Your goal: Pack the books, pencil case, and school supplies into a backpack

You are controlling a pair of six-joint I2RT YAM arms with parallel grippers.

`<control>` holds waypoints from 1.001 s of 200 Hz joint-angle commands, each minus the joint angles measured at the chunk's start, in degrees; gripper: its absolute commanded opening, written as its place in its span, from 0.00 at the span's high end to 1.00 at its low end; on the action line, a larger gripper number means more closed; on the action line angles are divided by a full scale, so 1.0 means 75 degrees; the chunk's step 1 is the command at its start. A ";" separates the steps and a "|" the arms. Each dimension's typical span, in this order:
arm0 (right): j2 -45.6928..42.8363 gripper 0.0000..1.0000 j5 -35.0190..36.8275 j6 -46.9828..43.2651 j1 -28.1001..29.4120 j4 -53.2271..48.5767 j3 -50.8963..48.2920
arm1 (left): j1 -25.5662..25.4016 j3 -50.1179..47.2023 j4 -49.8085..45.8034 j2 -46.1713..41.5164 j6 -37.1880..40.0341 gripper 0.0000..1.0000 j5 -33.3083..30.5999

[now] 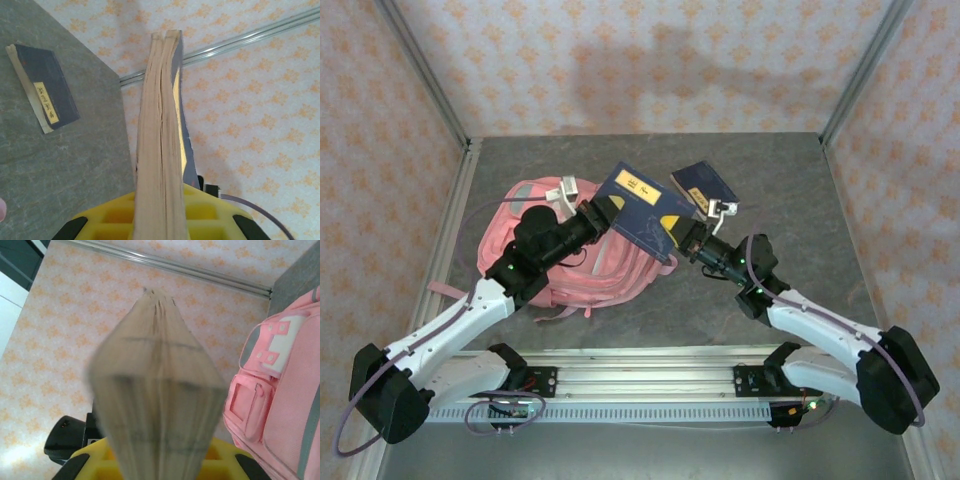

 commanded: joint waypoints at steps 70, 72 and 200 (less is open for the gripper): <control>-0.3144 1.00 0.3942 -0.2899 -0.0040 -0.7292 0.0854 | 0.0037 0.1650 -0.4987 0.0507 0.3521 0.48 -0.1244; -0.3168 1.00 0.3999 -0.2924 -0.0046 -0.7397 0.0866 | 0.0038 0.1719 -0.5085 0.0578 0.3596 0.48 -0.1257; -0.3449 1.00 0.4577 -0.3590 -0.0075 -0.8485 0.1070 | -0.0402 0.5379 -0.8502 0.5246 0.5676 0.39 -0.3321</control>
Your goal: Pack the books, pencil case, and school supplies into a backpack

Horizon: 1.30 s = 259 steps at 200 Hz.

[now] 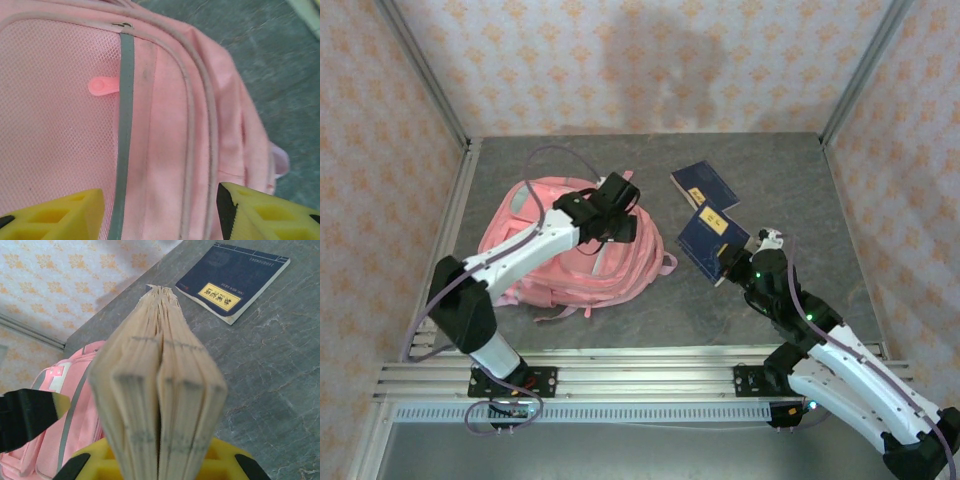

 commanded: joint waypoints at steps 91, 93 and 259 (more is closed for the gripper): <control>-0.0156 1.00 0.0106 -0.0410 -0.0047 0.0001 0.0318 | 0.0616 0.0337 -0.0424 0.1079 0.0438 0.44 0.0999; -0.0154 1.00 0.0106 -0.0410 -0.0051 -0.0004 0.0309 | 0.0618 0.0328 -0.0417 0.1082 0.0433 0.46 0.1047; -0.0393 1.00 0.0281 -0.0522 -0.0052 -0.0287 0.0424 | 0.0822 0.0396 -0.0820 0.0060 0.0803 1.00 0.1962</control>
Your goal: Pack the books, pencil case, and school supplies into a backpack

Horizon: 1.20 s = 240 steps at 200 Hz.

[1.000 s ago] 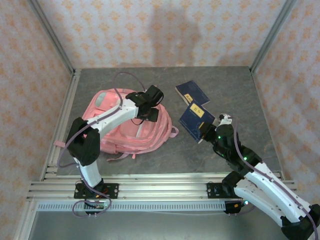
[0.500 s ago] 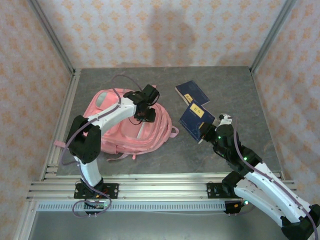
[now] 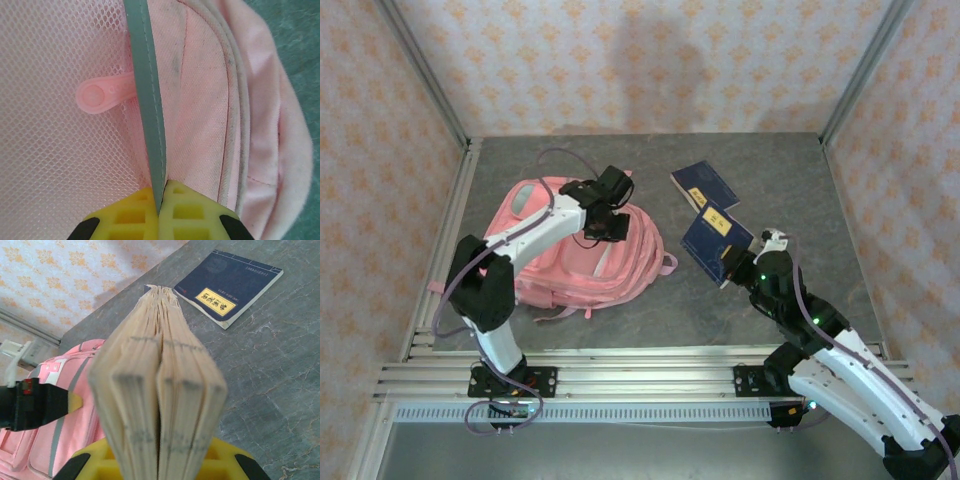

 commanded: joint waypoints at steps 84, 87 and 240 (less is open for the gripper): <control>-0.0075 1.00 -0.0028 -0.0122 -0.0053 0.0129 0.0367 | 0.0163 0.1098 -0.1256 -0.1341 0.0554 1.00 0.0954; -0.0070 1.00 -0.0047 -0.0125 -0.0060 0.0143 0.0374 | 0.0176 0.1135 -0.1289 -0.1365 0.0549 1.00 0.1002; 0.0862 1.00 -0.5579 0.1776 -0.1596 0.2162 0.0243 | 0.0753 0.2160 -0.1628 -0.1855 0.1019 1.00 0.2266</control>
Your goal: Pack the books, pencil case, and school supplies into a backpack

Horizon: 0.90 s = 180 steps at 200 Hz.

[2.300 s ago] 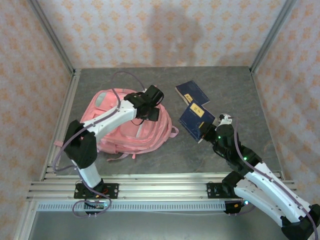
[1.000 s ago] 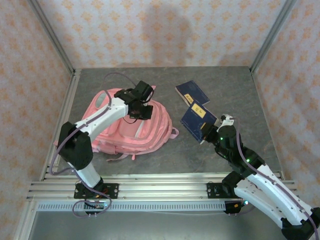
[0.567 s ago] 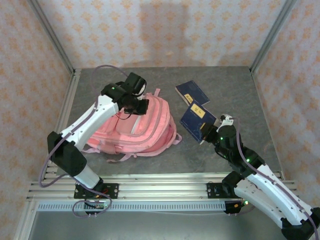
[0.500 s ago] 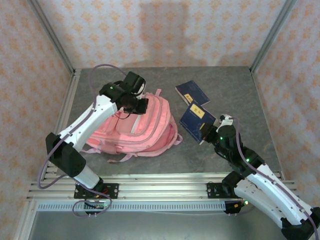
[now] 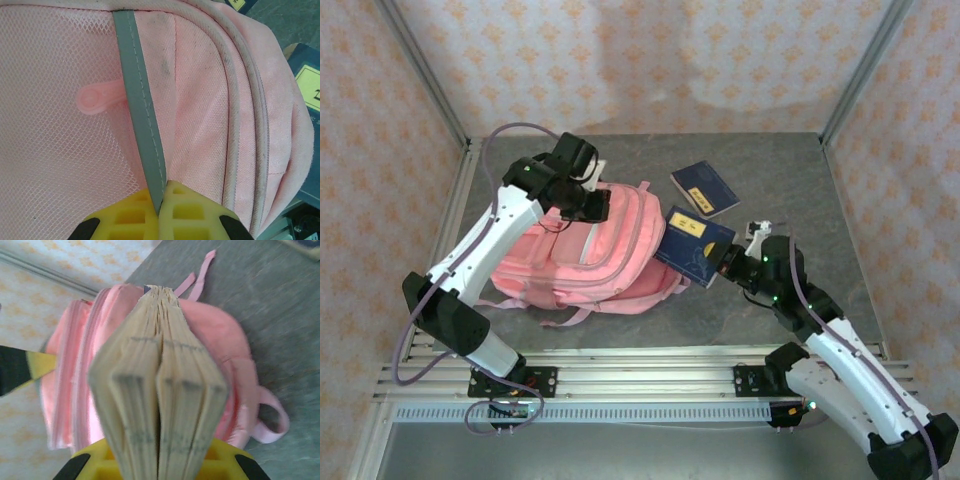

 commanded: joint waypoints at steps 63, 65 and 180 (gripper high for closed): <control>0.1168 1.00 -0.2436 0.2114 -0.0530 0.3435 -0.0501 | 0.0042 0.0351 0.0620 -0.0581 -0.0036 1.00 0.0945; 0.1212 1.00 -0.2456 0.2168 -0.0530 0.3495 -0.0519 | 0.0040 0.0370 0.0619 -0.0588 -0.0045 1.00 0.0951; 0.3557 1.00 -0.2114 0.2185 0.0432 0.6308 -0.0798 | 0.0139 0.1011 0.0648 -0.0501 -0.0200 1.00 0.1325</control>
